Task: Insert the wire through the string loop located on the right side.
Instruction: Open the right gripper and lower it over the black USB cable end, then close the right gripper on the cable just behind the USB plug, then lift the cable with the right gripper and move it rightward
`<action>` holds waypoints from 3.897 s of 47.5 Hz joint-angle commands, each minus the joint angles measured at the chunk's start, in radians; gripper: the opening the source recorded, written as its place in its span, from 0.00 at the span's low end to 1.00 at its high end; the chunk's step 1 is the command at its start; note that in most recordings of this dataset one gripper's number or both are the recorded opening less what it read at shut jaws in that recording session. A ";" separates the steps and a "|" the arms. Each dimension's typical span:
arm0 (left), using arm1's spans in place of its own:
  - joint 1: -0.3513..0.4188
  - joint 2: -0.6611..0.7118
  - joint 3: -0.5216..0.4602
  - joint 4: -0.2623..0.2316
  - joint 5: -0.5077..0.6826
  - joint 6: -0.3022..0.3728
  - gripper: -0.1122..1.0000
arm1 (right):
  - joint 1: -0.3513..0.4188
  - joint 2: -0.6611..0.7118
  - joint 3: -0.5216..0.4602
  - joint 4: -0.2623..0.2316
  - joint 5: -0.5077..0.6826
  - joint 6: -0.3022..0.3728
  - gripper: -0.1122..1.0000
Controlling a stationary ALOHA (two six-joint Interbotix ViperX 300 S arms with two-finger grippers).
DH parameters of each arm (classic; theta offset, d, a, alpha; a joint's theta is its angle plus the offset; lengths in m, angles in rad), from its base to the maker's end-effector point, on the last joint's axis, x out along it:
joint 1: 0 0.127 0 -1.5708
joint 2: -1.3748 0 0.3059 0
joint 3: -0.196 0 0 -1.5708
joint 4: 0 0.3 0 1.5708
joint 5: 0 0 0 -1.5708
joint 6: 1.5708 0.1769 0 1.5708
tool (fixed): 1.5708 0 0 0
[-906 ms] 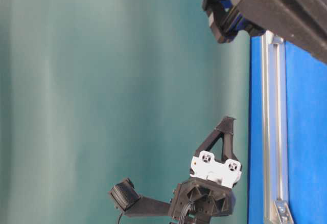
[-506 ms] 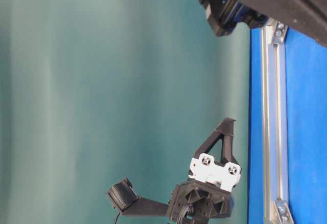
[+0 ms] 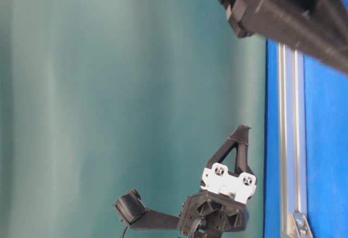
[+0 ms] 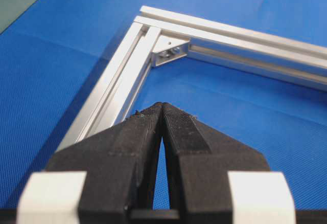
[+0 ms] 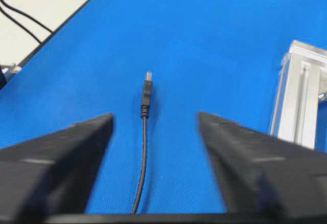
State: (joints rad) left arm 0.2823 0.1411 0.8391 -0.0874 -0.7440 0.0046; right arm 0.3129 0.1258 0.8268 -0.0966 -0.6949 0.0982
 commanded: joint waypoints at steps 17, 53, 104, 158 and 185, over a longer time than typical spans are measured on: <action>0.002 -0.028 -0.011 0.003 -0.005 0.000 0.10 | 0.011 -0.014 -0.034 0.008 -0.003 0.002 0.89; 0.003 -0.028 -0.006 0.005 -0.005 0.002 0.10 | 0.031 0.238 -0.218 0.118 0.132 0.003 0.88; 0.005 -0.031 0.003 0.005 -0.005 0.006 0.10 | 0.034 0.282 -0.249 0.133 0.175 -0.003 0.07; 0.005 -0.031 0.003 0.005 -0.005 0.002 0.10 | 0.035 0.034 -0.235 0.130 0.380 -0.005 0.07; 0.005 -0.031 0.000 0.005 -0.005 0.002 0.10 | 0.035 0.034 -0.233 0.130 0.380 -0.005 0.07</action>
State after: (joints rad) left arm 0.2838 0.1411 0.8498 -0.0859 -0.7424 0.0061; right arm 0.3467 0.1933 0.6013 0.0353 -0.3114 0.0951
